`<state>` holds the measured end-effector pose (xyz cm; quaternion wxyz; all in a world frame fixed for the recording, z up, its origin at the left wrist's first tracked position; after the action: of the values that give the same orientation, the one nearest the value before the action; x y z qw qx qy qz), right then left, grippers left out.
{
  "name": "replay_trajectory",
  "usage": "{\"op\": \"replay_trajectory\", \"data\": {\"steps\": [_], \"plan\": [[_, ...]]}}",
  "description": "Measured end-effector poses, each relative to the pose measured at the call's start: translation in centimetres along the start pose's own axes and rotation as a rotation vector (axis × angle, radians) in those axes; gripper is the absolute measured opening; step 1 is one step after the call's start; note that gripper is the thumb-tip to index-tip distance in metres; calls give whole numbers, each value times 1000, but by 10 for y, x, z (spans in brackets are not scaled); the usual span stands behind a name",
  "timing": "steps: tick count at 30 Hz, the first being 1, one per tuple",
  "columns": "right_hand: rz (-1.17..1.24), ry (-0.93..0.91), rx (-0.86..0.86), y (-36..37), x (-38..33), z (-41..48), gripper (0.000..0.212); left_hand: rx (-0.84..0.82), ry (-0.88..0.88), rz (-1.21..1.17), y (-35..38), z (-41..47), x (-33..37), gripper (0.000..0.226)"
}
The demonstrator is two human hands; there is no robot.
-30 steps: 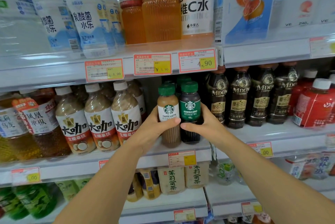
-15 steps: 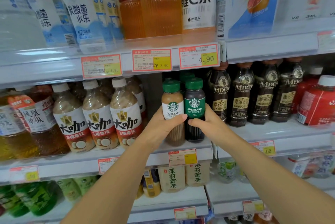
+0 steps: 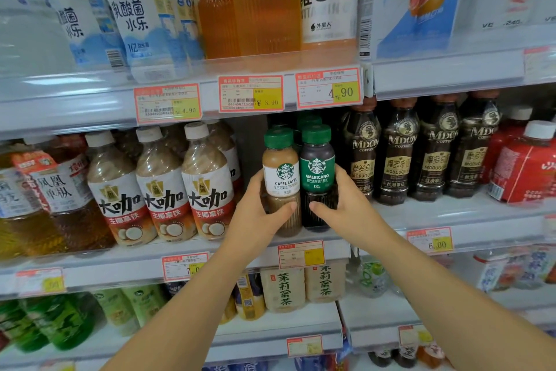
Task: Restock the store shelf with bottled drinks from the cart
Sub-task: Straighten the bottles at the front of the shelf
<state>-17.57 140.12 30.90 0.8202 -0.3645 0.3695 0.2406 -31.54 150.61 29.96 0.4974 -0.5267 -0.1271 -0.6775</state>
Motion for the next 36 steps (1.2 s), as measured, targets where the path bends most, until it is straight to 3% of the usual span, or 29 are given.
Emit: {"op": "replay_trajectory", "data": {"steps": [12,16,26,36], "plan": [[31,48,-109,-3,6,4,66,27,-11,75,2,-5,5,73],[76,78,-134,-1,4,4,77,33,-10,77,3,-5,8,72],[-39,30,-42,-1,-3,-22,76,107,13,207,10,-17,17,78],[-134,85,82,14,1,-23,69,78,1,230,5,-20,12,78]]}}
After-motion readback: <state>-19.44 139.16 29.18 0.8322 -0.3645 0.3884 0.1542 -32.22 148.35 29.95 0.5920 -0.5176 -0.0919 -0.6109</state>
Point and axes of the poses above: each hand's wrist, its own z-axis towards the middle knuckle, its own y-axis out of the palm, x = y × z, the point moved 2 cm from there along z, towards the middle knuckle, and after that the axes turned 2 degrees about x, right-handed, at the moved point
